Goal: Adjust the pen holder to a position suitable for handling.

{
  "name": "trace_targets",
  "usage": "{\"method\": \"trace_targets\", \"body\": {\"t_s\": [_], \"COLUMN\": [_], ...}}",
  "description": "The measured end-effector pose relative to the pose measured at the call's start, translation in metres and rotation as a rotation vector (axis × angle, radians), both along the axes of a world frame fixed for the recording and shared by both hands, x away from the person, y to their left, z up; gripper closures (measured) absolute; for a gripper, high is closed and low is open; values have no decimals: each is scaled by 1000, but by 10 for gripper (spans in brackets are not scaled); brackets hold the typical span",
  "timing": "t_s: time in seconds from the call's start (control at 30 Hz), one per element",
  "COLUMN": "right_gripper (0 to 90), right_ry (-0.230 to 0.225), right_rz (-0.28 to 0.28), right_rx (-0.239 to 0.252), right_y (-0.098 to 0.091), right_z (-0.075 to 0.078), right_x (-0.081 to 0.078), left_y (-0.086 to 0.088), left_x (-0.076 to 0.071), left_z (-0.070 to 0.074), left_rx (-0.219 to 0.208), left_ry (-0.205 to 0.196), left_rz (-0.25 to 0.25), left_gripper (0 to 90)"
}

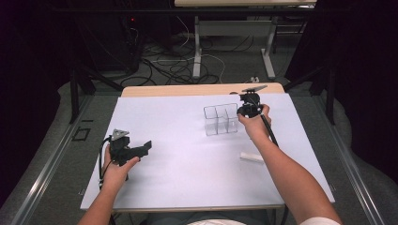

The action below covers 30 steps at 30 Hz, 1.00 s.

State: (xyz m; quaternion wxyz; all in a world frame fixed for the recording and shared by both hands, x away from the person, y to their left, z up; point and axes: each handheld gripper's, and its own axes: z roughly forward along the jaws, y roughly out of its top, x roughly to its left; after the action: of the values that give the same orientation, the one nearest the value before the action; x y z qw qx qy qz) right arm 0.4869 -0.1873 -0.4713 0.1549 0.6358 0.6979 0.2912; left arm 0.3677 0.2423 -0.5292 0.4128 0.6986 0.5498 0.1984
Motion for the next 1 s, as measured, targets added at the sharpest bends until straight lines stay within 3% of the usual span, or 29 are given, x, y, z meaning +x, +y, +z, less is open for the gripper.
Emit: {"method": "trace_targets", "body": {"t_s": [0.43,1.0], "right_gripper": [867,810], "right_ry": [36,72], "right_rz": [80,163], "right_rx": [86,198], "right_y": [10,36], "right_z": [-3,-7], "right_x": [-34,-49], "left_y": [-5,-6], "left_x": [-1,0], "left_z": [0,0], "left_rx": [11,14], "left_ry": [11,10], "left_rz": [-17,-25], "left_gripper": [38,38]}}
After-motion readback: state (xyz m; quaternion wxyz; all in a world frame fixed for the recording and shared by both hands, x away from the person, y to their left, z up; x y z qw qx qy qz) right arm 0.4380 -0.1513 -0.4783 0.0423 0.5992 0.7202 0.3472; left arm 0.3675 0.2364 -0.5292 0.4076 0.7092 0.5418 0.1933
